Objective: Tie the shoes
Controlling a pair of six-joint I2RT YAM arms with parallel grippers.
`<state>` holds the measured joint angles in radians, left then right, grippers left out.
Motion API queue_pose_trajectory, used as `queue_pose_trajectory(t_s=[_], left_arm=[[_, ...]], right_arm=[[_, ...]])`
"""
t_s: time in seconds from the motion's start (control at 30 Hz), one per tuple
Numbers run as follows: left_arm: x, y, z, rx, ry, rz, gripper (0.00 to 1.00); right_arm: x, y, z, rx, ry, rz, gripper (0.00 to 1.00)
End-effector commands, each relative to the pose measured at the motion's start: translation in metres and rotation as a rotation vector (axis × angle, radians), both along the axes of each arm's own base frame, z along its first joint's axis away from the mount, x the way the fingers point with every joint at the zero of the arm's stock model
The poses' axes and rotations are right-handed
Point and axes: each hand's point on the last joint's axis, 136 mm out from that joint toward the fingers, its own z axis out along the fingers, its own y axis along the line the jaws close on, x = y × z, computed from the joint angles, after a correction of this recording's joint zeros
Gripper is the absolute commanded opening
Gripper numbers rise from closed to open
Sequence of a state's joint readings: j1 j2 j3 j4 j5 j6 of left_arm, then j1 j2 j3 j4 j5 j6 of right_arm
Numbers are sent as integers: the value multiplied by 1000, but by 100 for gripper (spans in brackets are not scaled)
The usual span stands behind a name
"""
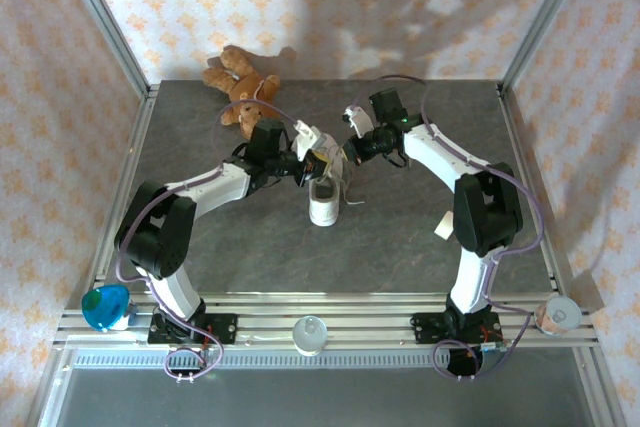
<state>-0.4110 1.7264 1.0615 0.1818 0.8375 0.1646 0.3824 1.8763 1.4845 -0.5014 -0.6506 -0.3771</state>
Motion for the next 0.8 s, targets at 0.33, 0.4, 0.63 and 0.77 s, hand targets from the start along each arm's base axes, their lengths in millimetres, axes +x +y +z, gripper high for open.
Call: queue_pose_trajectory(t_s=[0.33,0.4,0.63,0.77], left_arm=[[28,20,32,77,24,289,36],[27,26,23,107,90,337,42],[22,23,-8,104,231,385,48],[21,8,-11,73,260,345,48]], right_arm=[[-6,-6,16,-2,-9,-37,0],[-7,-7,18,-4,-9,-42,0],[-6,-5,18,0,-9,-47,0],[-7,-5,16,-3,-9,-47,0]])
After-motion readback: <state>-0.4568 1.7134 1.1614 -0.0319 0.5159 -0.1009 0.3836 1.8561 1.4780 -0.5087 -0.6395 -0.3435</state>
